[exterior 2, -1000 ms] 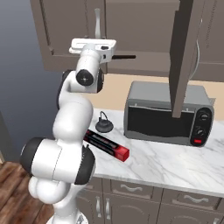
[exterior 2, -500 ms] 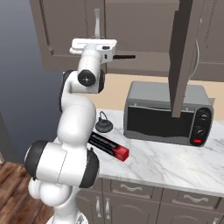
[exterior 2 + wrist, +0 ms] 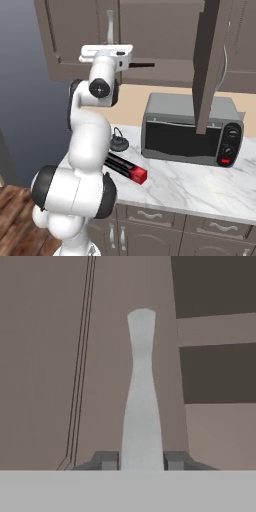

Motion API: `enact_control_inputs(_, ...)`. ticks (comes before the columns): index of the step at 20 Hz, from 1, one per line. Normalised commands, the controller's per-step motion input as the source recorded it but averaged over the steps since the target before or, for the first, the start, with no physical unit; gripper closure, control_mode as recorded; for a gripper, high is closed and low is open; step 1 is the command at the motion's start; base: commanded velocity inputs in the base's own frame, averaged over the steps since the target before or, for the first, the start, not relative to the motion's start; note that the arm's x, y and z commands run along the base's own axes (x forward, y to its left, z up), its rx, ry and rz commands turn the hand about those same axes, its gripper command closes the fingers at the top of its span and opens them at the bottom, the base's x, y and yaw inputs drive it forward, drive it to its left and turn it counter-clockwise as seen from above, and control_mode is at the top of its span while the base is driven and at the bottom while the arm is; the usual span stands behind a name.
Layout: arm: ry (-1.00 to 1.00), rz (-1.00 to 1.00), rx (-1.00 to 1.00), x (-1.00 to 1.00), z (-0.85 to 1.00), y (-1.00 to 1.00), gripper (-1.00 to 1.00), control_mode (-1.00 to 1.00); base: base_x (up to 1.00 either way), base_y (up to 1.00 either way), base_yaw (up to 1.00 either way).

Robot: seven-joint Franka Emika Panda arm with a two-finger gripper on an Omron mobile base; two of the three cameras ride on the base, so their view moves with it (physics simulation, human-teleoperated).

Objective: Pick the pan from the cabinet and place it on the stove. Then turn on the stove burner for the pan.

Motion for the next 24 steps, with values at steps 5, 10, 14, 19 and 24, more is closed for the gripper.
enact_control_inputs(5, 0.00, 0.11, -0.02, -0.68, 0.00, 0.31, 1.00, -1.00, 0.00, 0.00, 0.00)
enact_control_inputs(10, 0.00, 0.12, -0.03, -0.85, 0.00, 0.36, 1.00, -1.00, 0.00, 0.00, 0.00)
enact_control_inputs(14, 0.01, 0.11, -0.04, -0.88, 0.00, 0.48, 1.00, -1.00, 0.00, 0.00, 0.00)
enact_control_inputs(19, 0.02, 0.08, -0.05, -0.84, 0.00, 0.64, 1.00, -1.00, 0.00, 0.00, 0.00)
enact_control_inputs(24, 0.00, 0.07, -0.08, -0.77, -0.08, 0.71, -1.00, -1.00, 0.00, 0.00, 0.00)
